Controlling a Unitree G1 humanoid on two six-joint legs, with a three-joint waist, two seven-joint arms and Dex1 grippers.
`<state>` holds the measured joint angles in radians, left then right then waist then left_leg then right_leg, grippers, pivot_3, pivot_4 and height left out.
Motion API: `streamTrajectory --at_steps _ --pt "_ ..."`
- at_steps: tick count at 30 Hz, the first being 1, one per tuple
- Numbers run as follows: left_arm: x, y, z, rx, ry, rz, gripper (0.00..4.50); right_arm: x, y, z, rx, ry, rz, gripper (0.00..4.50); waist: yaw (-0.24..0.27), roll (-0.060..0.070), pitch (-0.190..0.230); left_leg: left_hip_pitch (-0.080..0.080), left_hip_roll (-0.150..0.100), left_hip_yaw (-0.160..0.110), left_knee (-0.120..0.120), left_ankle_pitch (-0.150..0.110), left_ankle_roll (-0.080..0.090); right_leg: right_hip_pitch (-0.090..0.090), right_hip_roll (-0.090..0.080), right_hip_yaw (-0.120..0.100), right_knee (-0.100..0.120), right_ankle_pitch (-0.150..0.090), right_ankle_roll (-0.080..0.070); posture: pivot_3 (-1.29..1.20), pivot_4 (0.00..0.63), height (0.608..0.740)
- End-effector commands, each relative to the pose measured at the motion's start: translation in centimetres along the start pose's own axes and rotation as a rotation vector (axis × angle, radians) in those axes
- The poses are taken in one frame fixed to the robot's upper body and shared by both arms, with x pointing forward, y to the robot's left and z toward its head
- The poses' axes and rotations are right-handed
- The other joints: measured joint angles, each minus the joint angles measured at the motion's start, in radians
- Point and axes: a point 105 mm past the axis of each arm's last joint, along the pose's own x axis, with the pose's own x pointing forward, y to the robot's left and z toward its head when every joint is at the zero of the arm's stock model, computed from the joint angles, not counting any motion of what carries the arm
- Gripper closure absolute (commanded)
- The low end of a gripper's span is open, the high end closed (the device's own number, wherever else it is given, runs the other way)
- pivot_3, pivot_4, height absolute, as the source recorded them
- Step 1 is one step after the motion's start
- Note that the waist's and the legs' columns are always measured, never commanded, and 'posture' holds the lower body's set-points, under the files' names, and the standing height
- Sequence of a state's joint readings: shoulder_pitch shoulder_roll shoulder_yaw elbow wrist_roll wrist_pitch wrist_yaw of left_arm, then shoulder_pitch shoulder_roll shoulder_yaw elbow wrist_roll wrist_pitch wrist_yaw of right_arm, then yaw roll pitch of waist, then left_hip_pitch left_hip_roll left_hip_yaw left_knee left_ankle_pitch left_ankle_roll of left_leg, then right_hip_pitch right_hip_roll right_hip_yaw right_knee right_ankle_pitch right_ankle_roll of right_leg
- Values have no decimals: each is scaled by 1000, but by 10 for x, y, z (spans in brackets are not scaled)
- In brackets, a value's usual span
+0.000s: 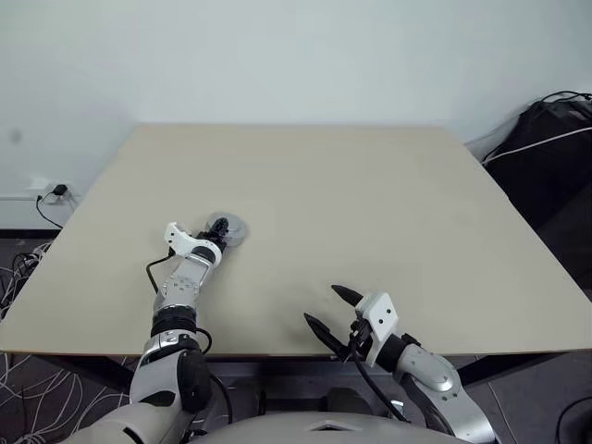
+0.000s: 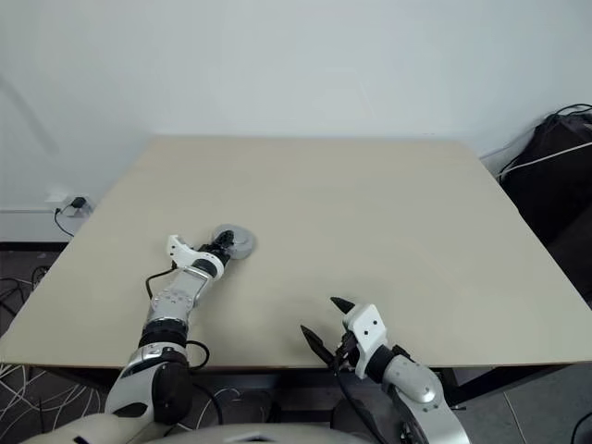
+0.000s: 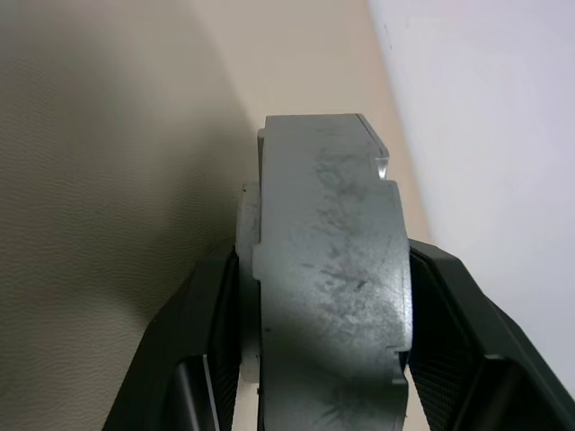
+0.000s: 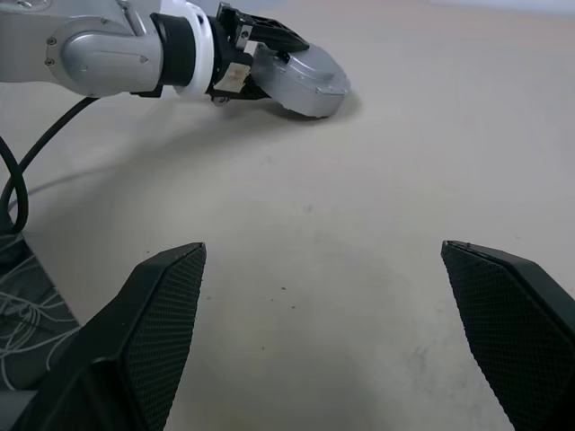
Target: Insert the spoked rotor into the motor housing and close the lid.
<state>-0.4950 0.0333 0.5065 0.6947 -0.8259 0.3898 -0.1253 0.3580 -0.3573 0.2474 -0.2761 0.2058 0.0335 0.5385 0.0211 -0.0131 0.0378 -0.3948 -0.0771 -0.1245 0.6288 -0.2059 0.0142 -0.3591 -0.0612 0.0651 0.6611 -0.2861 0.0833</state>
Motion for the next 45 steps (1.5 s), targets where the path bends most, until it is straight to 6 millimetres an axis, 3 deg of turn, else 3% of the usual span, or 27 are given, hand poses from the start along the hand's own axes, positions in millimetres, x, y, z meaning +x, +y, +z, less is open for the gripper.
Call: streamTrajectory --at_steps 1,6,7,14,19,28,35,45 --pt "-4 0 9 38 -3 -13 1703 3 -2 11 -15 -36 1 0 -4 0 0 0 0 0 0 0 0 0 0 0 0 0 0 0 0 740" --pt "-19 15 7 55 21 10 159 5 -3 13 -15 -31 4 0 -10 1 -3 0 0 0 -1 0 0 0 0 0 0 1 0 0 0 740" --pt "-22 18 7 56 24 14 20 5 -3 13 -15 -30 4 0 -12 1 -5 1 0 0 -1 0 0 0 0 1 0 1 1 0 0 740" --pt "-51 37 7 74 52 47 20 9 0 20 -11 -32 15 0 -28 5 -10 1 1 0 -2 0 0 0 -1 1 -1 -1 -1 0 0 740" --pt "-74 44 -4 118 135 31 20 11 3 27 -11 -31 23 0 -32 6 -13 2 1 0 -2 -1 0 0 -2 2 0 -3 -5 0 0 740" --pt "-128 40 -52 542 409 -166 20 11 3 32 35 -41 -6 0 -31 13 -15 2 1 0 -4 -1 0 1 -8 2 -2 -5 -8 0 0 740" --pt "-145 21 -61 919 201 -321 20 9 -11 28 42 -71 -151 0 -25 18 -14 0 0 1 -8 -1 0 -1 -12 4 -3 -8 -10 0 0 740" --pt "-158 4 -55 1205 -149 -343 20 1 -28 31 -36 -129 -337 0 -13 16 -9 -2 0 1 -10 -1 0 -3 -11 2 -3 -9 -10 0 0 740"
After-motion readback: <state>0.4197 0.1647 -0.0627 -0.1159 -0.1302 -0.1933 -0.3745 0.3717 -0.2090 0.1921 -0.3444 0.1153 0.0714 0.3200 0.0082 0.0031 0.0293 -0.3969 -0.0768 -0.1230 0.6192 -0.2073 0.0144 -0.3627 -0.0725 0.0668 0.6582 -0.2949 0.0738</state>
